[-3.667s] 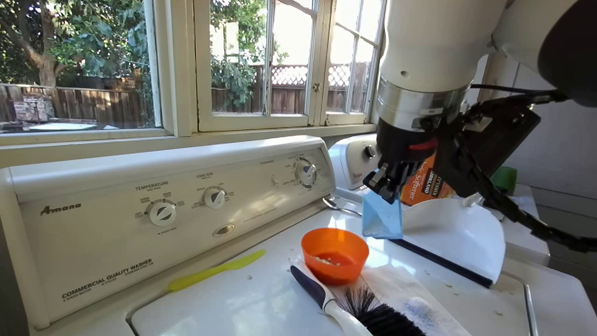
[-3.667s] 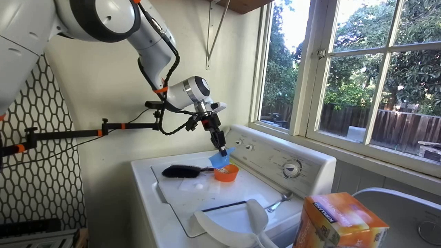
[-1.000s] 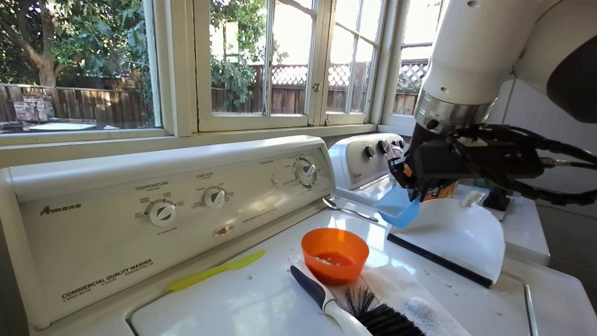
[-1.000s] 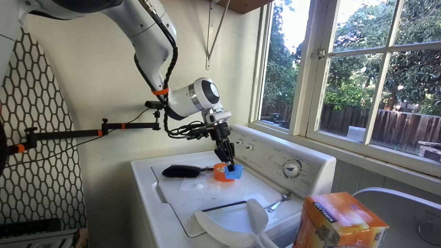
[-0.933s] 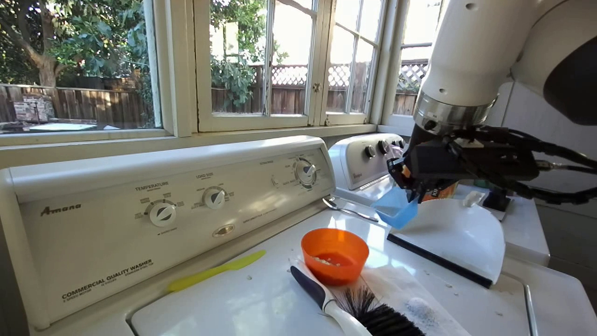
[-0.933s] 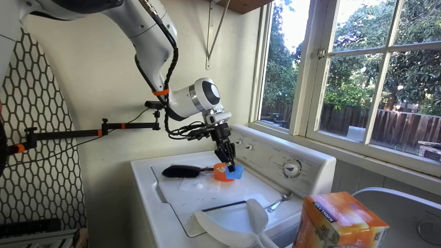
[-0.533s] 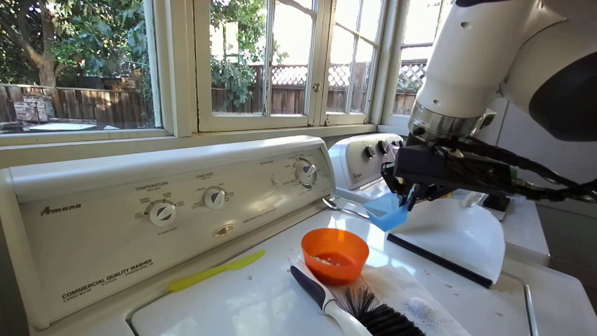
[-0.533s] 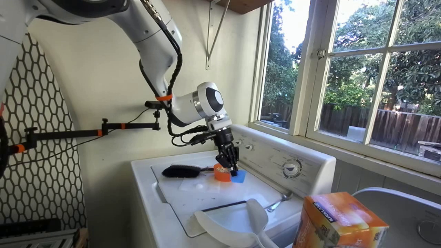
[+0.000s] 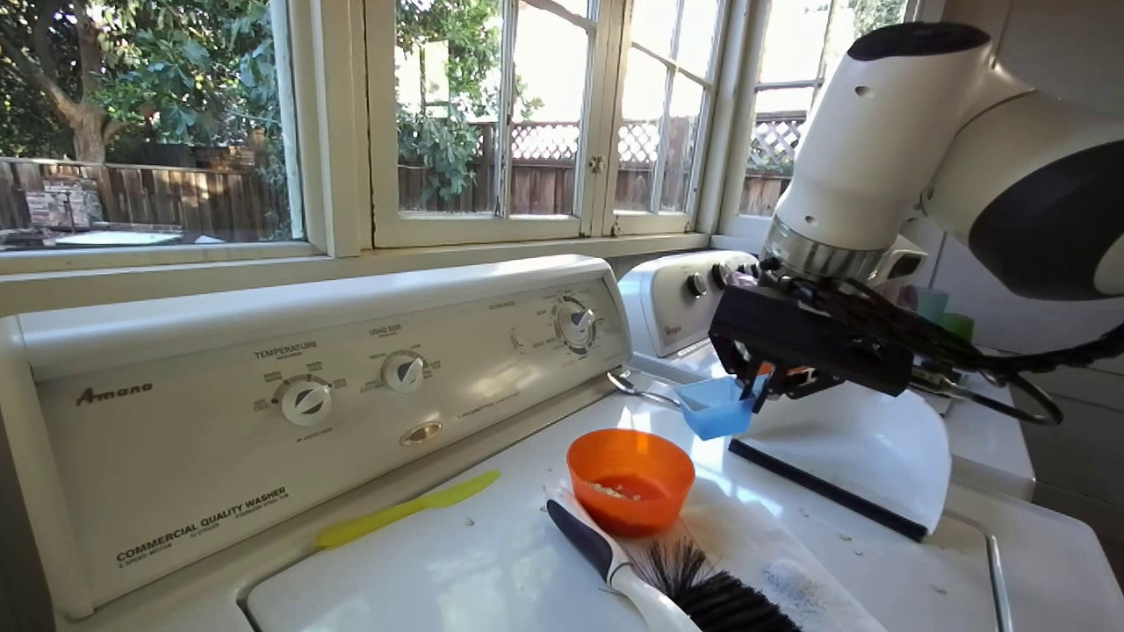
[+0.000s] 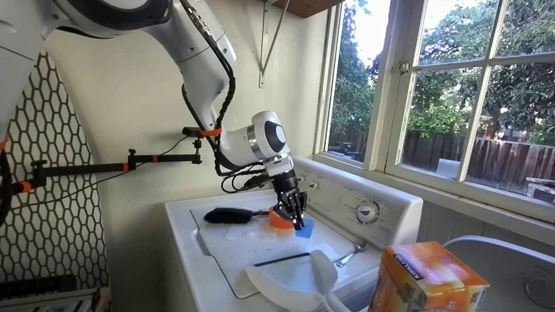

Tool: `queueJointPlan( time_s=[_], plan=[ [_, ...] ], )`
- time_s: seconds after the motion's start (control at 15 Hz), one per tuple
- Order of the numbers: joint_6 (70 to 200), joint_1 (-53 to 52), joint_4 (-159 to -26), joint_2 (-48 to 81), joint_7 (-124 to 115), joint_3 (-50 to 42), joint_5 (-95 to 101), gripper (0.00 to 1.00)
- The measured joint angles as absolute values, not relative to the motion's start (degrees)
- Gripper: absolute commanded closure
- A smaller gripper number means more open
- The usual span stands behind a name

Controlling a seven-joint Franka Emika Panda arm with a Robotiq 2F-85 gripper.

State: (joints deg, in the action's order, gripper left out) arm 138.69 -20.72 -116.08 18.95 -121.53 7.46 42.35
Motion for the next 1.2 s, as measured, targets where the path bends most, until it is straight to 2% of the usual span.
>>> queueJointPlan(
  time_s=[1.2],
  plan=[
    [147.05,-21.24,-116.20,22.39,-135.17,4.07,42.53,0.97]
  ],
)
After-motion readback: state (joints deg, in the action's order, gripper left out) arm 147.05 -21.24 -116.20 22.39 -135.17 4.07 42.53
